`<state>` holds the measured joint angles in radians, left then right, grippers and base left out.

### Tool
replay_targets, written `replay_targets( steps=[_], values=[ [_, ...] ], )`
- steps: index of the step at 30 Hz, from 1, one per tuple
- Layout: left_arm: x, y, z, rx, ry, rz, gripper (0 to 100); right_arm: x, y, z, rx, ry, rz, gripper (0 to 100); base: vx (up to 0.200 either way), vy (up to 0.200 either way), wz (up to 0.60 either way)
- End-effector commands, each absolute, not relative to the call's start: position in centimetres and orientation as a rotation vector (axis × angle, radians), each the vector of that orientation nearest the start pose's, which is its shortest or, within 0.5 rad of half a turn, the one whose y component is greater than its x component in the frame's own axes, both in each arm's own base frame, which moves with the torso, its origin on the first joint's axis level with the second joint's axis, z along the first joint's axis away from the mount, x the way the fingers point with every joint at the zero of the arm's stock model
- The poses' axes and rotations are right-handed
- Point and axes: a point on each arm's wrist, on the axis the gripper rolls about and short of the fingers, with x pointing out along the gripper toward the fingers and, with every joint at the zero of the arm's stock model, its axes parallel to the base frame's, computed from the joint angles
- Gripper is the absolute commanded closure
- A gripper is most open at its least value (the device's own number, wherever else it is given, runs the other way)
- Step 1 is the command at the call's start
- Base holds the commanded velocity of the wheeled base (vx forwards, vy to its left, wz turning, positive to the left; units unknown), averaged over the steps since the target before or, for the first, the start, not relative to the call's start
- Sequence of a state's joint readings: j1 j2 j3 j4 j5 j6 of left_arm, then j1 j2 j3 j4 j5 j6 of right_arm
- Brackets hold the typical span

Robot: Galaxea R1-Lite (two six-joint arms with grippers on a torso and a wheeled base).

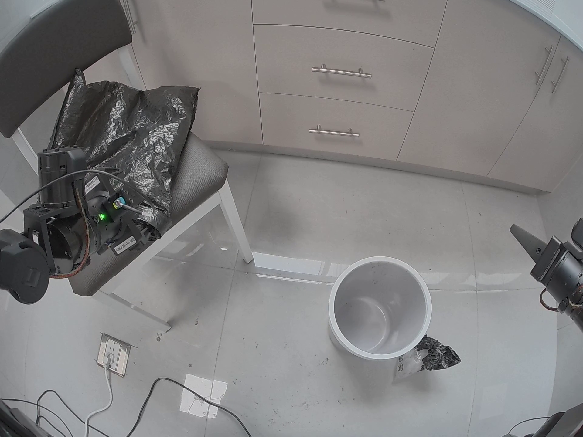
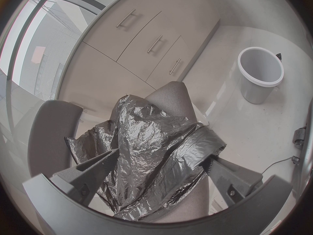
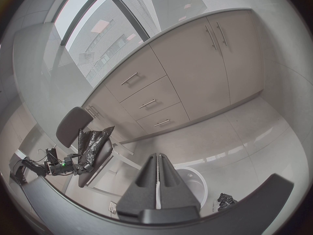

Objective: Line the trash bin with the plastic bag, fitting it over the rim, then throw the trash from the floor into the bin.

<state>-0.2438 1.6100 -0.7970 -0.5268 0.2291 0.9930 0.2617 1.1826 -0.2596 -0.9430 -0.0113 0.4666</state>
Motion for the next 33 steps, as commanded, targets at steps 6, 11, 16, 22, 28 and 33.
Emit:
replay_targets(
  steps=[6,11,16,22,28,33],
  values=[
    [29.1,-5.8,19.0,1.051,0.279,-0.133,0,15.0,4.0,18.5,0.477,0.045,0.252,100,0.000,0.000,0.00],
    [29.9,-5.9,19.1,1.046,0.268,-0.128,0,15.0,4.0,18.5,0.477,0.045,0.252,100,0.000,0.000,0.00],
    [30.5,-6.0,19.3,1.042,0.236,-0.111,0,15.0,4.0,18.5,0.476,0.047,0.250,100,0.000,0.000,0.00],
    [30.7,-6.1,19.2,1.030,0.224,-0.107,0,15.0,4.0,18.5,0.476,0.047,0.252,100,0.000,0.000,0.00],
    [30.8,-6.1,19.1,0.998,0.226,-0.107,0,14.2,4.0,19.1,0.480,0.012,0.273,100,0.000,0.000,0.00],
    [30.6,-6.3,19.2,0.898,0.203,-0.143,100,14.4,4.0,18.7,0.477,0.033,0.268,100,0.000,0.000,0.00]
  ],
)
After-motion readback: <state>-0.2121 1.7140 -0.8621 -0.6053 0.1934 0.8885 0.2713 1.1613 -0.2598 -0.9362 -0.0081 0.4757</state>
